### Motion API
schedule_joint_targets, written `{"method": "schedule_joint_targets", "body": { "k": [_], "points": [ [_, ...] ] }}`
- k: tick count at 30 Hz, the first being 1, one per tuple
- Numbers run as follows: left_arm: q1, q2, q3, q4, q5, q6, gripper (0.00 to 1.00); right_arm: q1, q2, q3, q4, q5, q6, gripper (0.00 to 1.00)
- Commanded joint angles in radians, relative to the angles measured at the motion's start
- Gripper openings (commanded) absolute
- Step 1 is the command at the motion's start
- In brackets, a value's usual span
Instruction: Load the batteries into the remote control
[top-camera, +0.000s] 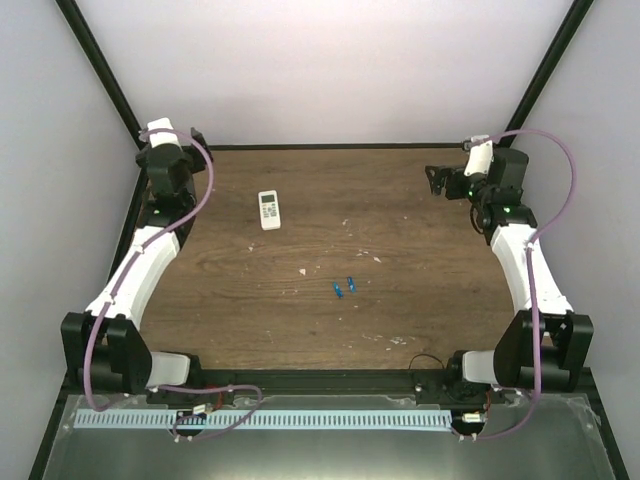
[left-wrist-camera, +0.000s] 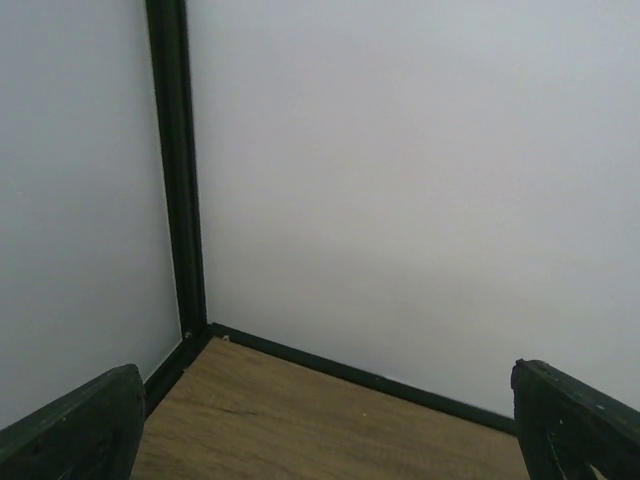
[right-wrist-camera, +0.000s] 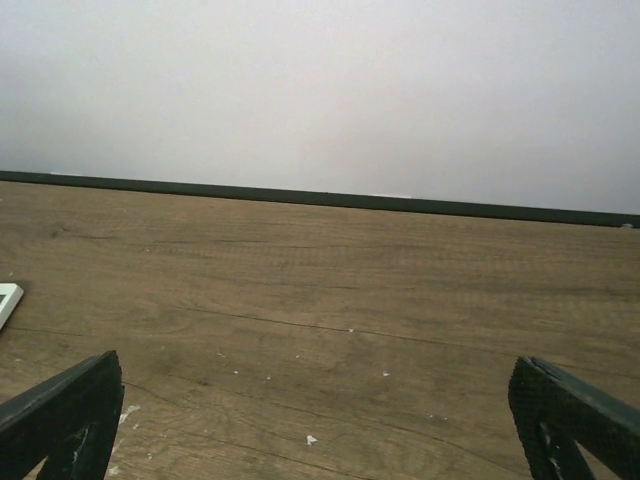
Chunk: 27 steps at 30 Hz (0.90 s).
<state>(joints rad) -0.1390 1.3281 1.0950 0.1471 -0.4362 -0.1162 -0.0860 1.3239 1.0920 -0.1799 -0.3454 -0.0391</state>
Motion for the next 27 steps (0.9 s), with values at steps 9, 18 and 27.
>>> {"method": "schedule_joint_targets", "body": {
  "k": [9,18,27],
  "points": [
    [0.08,0.307,0.441,-0.524,0.392,-0.04,1.0,0.009,0.047,0.164,-0.181,0.121,0.006,1.0],
    [0.004,0.684,0.743,-0.894,0.581,-0.065,0.97,0.01,0.116,0.197,-0.269,0.104,0.057,1.0],
    [-0.053,0.865,0.887,-0.962,0.613,-0.121,0.97,0.026,0.142,0.176,-0.294,0.105,0.081,1.0]
  ]
}}
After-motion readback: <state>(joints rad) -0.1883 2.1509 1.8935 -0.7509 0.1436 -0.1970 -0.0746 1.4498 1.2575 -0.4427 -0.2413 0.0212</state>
